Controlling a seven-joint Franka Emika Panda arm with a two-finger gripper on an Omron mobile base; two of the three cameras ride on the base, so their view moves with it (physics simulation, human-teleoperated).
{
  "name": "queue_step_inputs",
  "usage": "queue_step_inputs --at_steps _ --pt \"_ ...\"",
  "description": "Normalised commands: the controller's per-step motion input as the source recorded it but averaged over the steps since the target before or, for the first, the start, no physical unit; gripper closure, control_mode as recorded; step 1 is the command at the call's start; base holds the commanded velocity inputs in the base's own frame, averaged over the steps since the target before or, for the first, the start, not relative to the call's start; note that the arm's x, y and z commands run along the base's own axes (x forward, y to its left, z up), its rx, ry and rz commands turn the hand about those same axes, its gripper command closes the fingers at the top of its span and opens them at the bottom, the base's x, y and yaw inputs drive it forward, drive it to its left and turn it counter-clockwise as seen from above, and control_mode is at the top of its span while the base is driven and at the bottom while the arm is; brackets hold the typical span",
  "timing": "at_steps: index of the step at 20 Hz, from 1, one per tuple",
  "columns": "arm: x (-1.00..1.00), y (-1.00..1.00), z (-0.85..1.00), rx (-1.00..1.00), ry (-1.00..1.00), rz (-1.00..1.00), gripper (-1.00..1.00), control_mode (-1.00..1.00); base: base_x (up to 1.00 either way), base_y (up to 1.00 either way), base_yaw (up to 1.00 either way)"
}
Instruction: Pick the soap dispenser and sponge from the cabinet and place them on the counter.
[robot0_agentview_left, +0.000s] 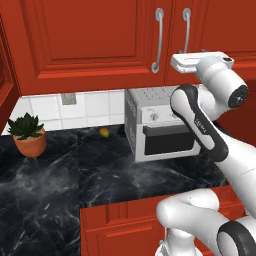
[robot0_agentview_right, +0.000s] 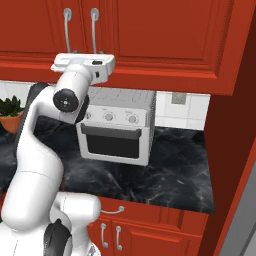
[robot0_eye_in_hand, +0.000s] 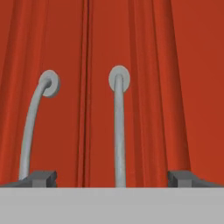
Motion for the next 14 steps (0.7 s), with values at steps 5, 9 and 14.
queue_step_inputs --at_steps 5,9,14 --pt "0.30 -0.06 0.00 0.00 0.02 0.00 -1.00 -1.00 0.00 0.00 0.00" --pt "0.31 -0.03 0.00 0.00 0.01 0.00 -1.00 -1.00 0.00 0.00 0.00" --pt "0.33 0.00 0.00 0.00 0.02 0.00 -1.00 -1.00 0.00 0.00 0.00"
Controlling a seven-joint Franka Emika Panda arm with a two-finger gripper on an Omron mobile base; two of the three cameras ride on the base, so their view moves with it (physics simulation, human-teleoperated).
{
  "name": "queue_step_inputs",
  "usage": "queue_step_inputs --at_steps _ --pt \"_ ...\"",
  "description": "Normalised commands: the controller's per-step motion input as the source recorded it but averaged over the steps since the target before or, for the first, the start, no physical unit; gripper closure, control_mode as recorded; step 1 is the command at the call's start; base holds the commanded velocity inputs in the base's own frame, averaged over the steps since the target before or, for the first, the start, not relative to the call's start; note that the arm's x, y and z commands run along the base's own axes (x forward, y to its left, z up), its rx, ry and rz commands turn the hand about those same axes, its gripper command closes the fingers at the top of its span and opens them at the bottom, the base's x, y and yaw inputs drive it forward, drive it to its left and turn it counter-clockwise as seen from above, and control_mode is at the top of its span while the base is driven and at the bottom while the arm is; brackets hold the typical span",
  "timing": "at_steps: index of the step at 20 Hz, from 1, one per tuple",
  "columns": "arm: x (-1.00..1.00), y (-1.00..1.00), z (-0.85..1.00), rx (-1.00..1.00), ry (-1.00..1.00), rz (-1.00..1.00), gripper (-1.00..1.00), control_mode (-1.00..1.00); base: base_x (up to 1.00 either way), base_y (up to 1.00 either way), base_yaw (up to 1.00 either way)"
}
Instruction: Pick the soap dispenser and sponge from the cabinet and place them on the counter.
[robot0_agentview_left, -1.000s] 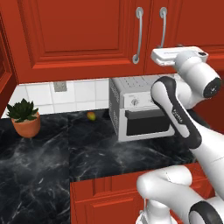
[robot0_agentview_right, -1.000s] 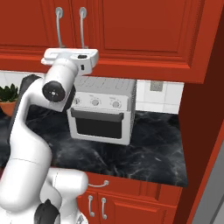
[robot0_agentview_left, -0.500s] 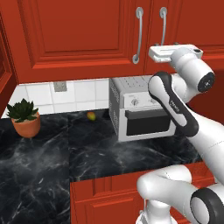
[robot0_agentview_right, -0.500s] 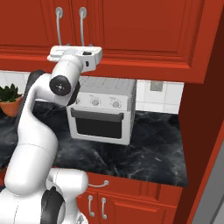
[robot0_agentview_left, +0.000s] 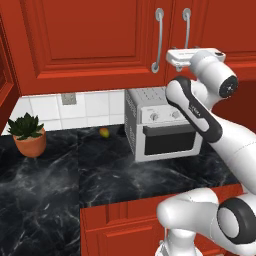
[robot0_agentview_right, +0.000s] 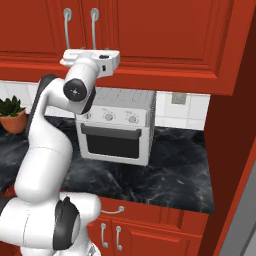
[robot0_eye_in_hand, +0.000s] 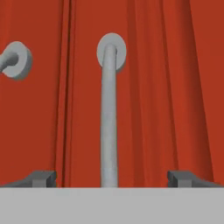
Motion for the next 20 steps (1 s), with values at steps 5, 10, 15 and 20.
queue_step_inputs --at_steps 5,10,15,20 --pt "0.31 0.00 0.00 0.00 0.02 0.00 -1.00 -1.00 0.00 0.00 0.00" --pt "0.33 0.00 -0.04 0.00 0.04 0.00 1.00 -1.00 0.00 0.00 0.00" --pt "0.29 0.00 -0.03 0.00 0.04 0.00 1.00 -1.00 0.00 0.00 0.00" --pt "0.31 0.00 0.00 0.05 0.08 0.01 1.00 -1.00 0.00 0.00 0.00"
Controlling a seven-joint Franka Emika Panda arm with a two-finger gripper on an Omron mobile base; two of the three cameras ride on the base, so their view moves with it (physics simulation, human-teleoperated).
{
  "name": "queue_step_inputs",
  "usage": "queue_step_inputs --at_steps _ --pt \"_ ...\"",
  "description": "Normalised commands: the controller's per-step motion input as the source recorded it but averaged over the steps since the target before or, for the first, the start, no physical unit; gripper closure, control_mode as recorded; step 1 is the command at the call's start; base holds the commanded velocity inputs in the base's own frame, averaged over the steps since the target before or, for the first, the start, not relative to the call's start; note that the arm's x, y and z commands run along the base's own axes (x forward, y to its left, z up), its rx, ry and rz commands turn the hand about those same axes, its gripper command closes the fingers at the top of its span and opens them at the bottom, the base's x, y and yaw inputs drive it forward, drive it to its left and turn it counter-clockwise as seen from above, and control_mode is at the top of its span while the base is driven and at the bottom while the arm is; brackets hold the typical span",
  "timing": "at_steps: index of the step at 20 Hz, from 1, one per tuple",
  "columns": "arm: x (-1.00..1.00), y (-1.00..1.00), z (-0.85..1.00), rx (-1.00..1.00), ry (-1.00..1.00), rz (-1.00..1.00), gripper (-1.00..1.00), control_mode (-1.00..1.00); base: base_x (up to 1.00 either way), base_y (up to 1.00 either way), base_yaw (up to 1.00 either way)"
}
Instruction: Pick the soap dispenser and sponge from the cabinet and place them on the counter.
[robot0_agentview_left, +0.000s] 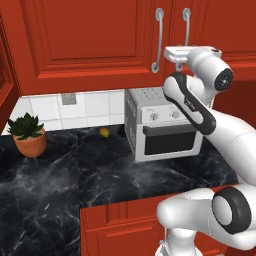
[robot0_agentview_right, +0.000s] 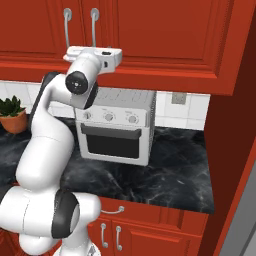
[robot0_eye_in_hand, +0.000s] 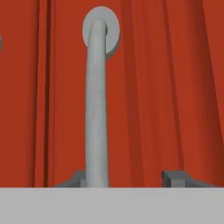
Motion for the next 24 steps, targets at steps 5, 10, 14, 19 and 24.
queue_step_inputs --at_steps 5,10,14,19,24 --pt "0.25 -0.07 0.00 0.06 0.21 0.08 1.00 -1.00 0.00 0.00 0.00" --pt "0.04 -0.22 0.00 0.03 0.17 0.08 1.00 -1.00 0.00 0.00 0.00" --pt "0.01 -0.20 -0.05 0.03 0.12 0.08 1.00 -1.00 0.00 0.00 0.00" --pt "0.00 -0.37 -0.05 0.03 0.10 0.06 1.00 -1.00 0.00 0.00 0.00" --pt "-0.10 -0.58 -0.02 0.02 0.08 0.05 1.00 -1.00 0.00 0.00 0.00"
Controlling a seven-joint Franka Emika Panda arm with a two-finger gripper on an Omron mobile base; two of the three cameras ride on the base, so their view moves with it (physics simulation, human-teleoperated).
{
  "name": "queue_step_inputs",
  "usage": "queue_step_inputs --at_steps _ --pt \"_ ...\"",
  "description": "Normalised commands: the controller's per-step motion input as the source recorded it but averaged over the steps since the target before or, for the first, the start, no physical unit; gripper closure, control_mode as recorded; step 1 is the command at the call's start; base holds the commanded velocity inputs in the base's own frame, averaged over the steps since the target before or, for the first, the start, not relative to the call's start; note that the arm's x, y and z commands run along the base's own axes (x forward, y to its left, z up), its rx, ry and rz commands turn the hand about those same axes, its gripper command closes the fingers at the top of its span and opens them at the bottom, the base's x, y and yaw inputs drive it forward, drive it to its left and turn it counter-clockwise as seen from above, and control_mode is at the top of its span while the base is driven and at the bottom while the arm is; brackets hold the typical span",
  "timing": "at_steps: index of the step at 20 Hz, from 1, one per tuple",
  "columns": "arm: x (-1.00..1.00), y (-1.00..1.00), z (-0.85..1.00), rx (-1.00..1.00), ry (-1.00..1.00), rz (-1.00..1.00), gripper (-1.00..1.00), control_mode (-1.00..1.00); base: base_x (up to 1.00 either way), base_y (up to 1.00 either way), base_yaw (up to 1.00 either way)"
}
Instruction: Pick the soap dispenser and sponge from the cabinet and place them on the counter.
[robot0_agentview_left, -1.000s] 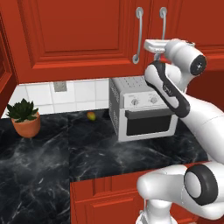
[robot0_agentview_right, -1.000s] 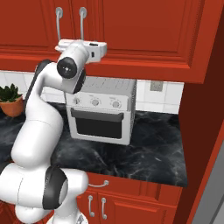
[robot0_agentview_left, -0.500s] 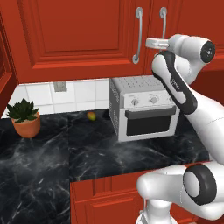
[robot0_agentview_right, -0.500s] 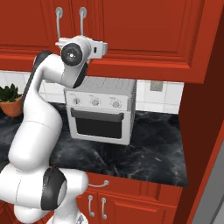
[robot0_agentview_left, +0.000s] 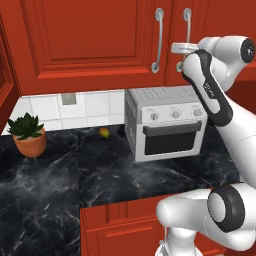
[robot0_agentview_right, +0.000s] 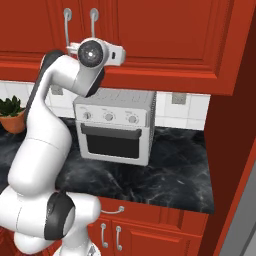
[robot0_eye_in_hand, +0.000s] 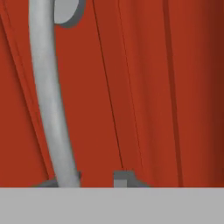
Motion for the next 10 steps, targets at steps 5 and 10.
queue_step_inputs --at_steps 5,10 --pt "-0.25 -0.72 0.00 0.03 0.05 0.04 1.00 -1.00 0.00 0.00 0.00" --pt "-0.32 -0.74 0.00 0.02 0.03 0.04 1.00 -1.00 0.00 0.00 0.00"
